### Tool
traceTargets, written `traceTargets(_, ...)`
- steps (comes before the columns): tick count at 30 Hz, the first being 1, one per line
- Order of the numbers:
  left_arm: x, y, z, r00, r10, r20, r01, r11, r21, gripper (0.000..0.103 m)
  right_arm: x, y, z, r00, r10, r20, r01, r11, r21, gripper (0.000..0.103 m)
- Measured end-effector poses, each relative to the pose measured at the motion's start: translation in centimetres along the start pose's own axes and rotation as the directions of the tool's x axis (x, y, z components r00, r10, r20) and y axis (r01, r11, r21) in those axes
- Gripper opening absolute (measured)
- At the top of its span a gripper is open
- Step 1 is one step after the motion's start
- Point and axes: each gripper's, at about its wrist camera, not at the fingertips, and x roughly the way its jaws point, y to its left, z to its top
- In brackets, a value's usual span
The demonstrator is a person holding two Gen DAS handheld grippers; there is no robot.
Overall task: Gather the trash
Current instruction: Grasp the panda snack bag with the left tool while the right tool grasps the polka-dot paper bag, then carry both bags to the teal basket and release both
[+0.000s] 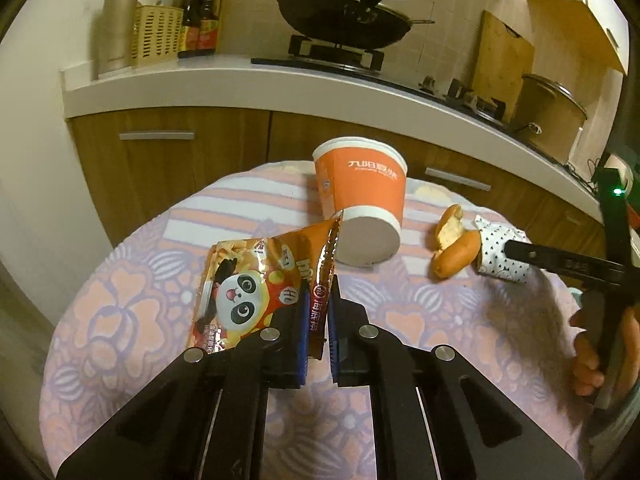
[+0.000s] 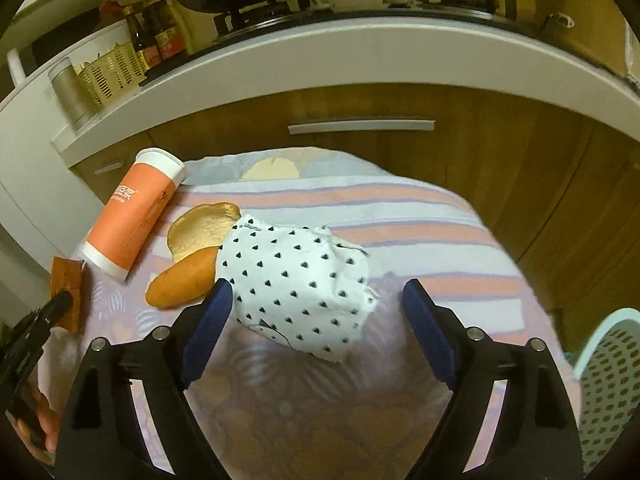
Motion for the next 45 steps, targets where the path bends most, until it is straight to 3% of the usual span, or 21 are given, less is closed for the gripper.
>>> traceTargets(5, 0.0, -0.3, 0.0, 1.000, -0.004, 0.000, 0.004, 1.000, 0.015, 0.006, 0.8, 1.7, -0.1, 0.999, -0.033, -0.006, 0.032, 0.997, -0.066, 0.082)
traceTargets(10, -0.1, -0.3, 0.0, 1.000, -0.005, 0.002, 0.005, 1.000, 0.012, 0.006, 0.8, 2.7, -0.4, 0.999, -0.044, -0.011, 0.043, 0.992, -0.120, 0.045)
traceTargets(13, -0.1, -0.2, -0.1, 1.000, -0.006, 0.005, 0.006, 1.000, 0.009, 0.006, -0.1, 3.0, -0.9, 0.999, -0.032, 0.007, 0.032, 0.991, -0.130, 0.029)
traceTargets(14, -0.2, -0.2, -0.1, 1.000, -0.004, 0.009, 0.004, 1.000, 0.011, 0.006, -0.4, 3.2, -1.1, 0.999, -0.031, 0.014, 0.033, 0.991, -0.132, 0.027)
traceTargets(20, -1.5, -0.8, 0.3, 0.999, -0.030, 0.034, 0.030, 1.000, 0.009, 0.006, -4.0, 3.5, -2.2, 0.996, -0.042, 0.074, 0.052, 0.990, -0.133, 0.025)
traceTargets(23, -3.6, -1.8, 0.5, 0.992, -0.108, 0.065, 0.109, 0.994, -0.002, 0.006, -6.2, 2.9, -2.4, 0.994, -0.040, 0.097, 0.051, 0.992, -0.115, 0.025)
traceTargets(32, -7.6, -7.6, 0.8, 0.967, -0.229, 0.111, 0.222, 0.972, 0.072, 0.005, -13.7, -0.1, -3.6, 0.974, -0.077, 0.212, 0.091, 0.994, -0.058, 0.025)
traceTargets(39, -8.8, -14.3, 0.7, 0.940, -0.326, 0.098, 0.307, 0.936, 0.170, 0.005, -18.6, -5.1, -5.4, 0.954, -0.144, 0.261, 0.141, 0.990, 0.030, 0.025)
traceTargets(45, -9.1, -20.6, 0.4, 0.905, -0.420, 0.060, 0.396, 0.887, 0.239, 0.005, -21.4, -10.1, -6.6, 0.938, -0.216, 0.273, 0.194, 0.975, 0.104, 0.025)
